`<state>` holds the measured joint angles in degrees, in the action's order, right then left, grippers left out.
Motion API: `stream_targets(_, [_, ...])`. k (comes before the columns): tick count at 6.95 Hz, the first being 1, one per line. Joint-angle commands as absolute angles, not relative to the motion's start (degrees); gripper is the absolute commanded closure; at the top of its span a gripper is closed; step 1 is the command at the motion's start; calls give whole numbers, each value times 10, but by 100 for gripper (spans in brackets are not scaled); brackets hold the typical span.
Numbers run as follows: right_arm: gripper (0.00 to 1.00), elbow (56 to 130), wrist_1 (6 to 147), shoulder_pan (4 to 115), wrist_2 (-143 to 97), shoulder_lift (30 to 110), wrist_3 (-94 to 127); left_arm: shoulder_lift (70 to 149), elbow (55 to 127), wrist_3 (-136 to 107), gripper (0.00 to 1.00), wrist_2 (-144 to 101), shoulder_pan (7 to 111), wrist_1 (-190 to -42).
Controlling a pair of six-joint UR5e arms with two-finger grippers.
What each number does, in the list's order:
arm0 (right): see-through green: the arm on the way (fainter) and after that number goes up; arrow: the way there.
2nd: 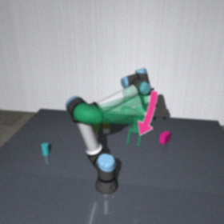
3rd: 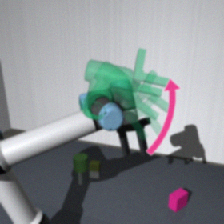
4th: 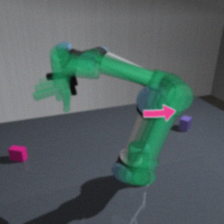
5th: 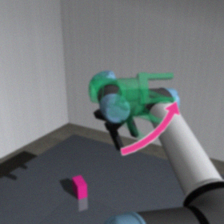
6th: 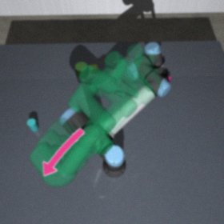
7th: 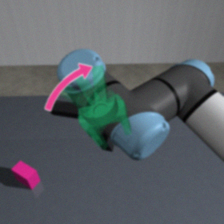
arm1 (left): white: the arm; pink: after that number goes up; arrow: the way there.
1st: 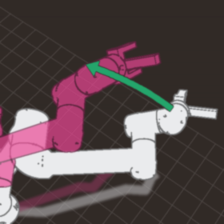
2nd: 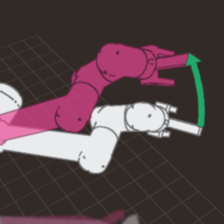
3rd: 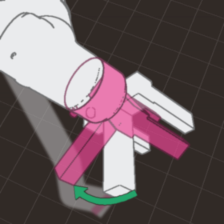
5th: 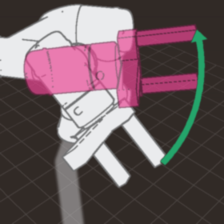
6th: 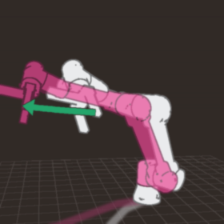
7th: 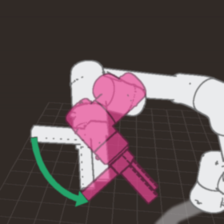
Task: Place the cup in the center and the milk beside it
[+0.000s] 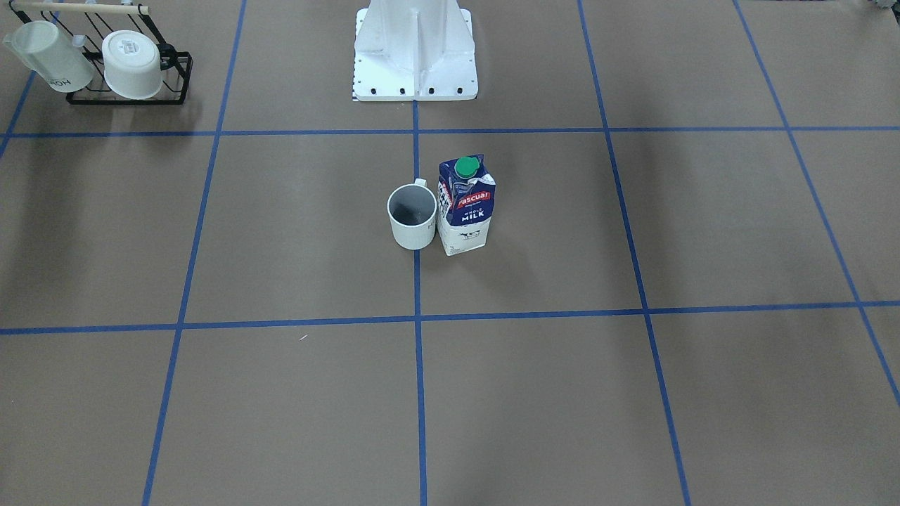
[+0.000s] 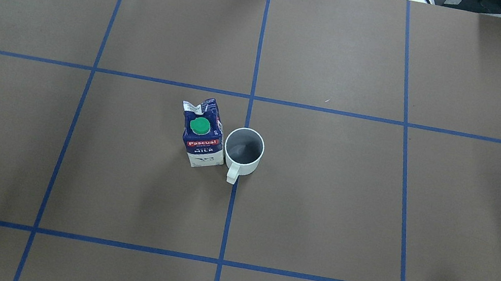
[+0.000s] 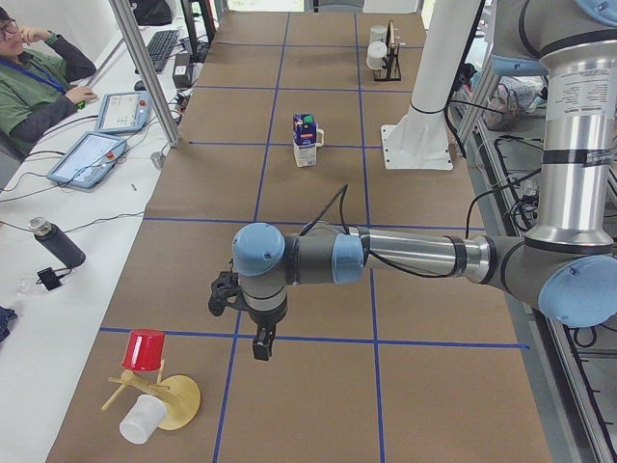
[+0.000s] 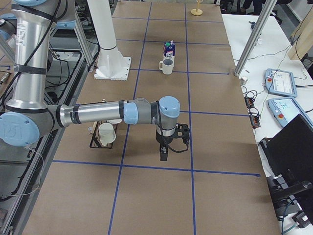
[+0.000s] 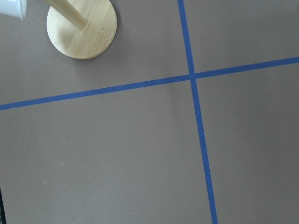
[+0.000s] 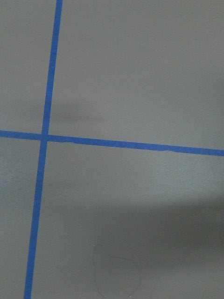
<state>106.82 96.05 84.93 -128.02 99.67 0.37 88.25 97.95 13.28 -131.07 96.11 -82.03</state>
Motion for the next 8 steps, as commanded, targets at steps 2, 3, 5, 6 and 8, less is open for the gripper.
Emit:
stream_targets(2, [0, 1070, 963, 878, -1303, 1006, -25, 862, 1005, 135, 2, -1312, 962, -823])
stream_targets(3, [0, 1069, 965, 878, -1304, 1006, -25, 860, 999, 137, 2, -1311, 961, -823])
stream_targets(5, [0, 1069, 965, 878, -1304, 1008, -29, 839, 1013, 137, 2, -1311, 961, -827])
stream_targets(6, [0, 1070, 960, 878, -1303, 1012, -31, 839, 1014, 137, 2, -1312, 961, -829])
stream_targets(8, [0, 1073, 961, 878, -1303, 1012, -32, 839, 1013, 137, 2, -1312, 961, -829])
